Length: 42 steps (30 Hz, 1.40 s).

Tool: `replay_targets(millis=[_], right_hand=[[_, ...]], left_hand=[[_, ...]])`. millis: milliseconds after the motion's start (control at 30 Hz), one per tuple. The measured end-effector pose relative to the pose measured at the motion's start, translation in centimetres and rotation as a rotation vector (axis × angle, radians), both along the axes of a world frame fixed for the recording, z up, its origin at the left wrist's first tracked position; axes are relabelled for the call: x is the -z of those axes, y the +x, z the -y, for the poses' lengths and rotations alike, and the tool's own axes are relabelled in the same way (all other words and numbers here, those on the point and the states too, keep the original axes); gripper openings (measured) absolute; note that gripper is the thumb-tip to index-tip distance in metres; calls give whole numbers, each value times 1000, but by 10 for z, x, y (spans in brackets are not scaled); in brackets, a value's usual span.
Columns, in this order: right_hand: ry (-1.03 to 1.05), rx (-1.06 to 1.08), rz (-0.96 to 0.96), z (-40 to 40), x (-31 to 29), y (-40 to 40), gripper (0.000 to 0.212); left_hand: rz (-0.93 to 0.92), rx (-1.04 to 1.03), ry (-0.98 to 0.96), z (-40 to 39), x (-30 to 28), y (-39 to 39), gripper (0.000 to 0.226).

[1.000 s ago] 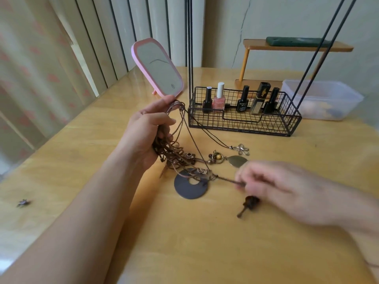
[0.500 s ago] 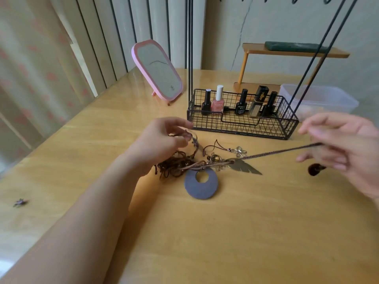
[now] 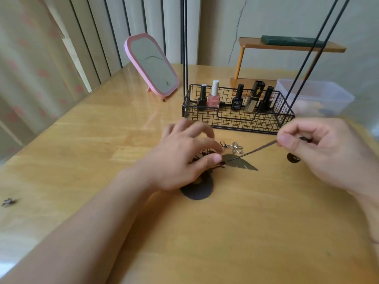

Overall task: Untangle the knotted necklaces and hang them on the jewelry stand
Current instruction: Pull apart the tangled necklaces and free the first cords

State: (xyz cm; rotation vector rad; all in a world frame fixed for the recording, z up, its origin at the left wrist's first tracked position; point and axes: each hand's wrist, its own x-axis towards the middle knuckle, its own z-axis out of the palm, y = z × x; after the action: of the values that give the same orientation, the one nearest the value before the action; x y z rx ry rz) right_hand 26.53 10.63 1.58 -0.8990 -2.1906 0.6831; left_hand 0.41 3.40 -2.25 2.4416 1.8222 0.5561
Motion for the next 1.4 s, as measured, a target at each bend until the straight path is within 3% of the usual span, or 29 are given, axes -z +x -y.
replay_targets(millis=[133, 233, 333, 433, 600, 667, 833, 967, 1100, 1267, 1400], right_hand=[[4, -53, -165, 0, 5, -2, 15], [-14, -85, -218, 0, 4, -1, 23], [-103, -157, -188, 3, 0, 0, 30], [-127, -274, 54, 7, 7, -6, 36], [-16, -196, 333, 12, 26, -17, 41], [56, -131, 315, 14, 28, -22, 38], [149, -126, 36, 23, 28, -37, 25], [145, -122, 74, 30, 30, -41, 27], [125, -117, 129, 29, 31, -40, 16], [46, -151, 104, 27, 29, -38, 14], [151, -99, 166, 25, 30, -37, 15]], left_hand=[[77, 168, 30, -3, 5, 4, 31], [351, 173, -33, -2, 4, 7, 11], [560, 169, -181, 0, 1, 5, 8], [592, 220, -216, 0, -2, 5, 27], [718, 263, -226, 4, -5, 10, 43], [748, 261, -235, 5, -6, 11, 45], [778, 257, -248, 7, -8, 14, 54], [779, 281, -254, 7, -7, 16, 59], [774, 291, -259, 9, -8, 18, 59], [819, 268, -288, 9, -9, 16, 46], [894, 252, -311, 8, -7, 17, 18]])
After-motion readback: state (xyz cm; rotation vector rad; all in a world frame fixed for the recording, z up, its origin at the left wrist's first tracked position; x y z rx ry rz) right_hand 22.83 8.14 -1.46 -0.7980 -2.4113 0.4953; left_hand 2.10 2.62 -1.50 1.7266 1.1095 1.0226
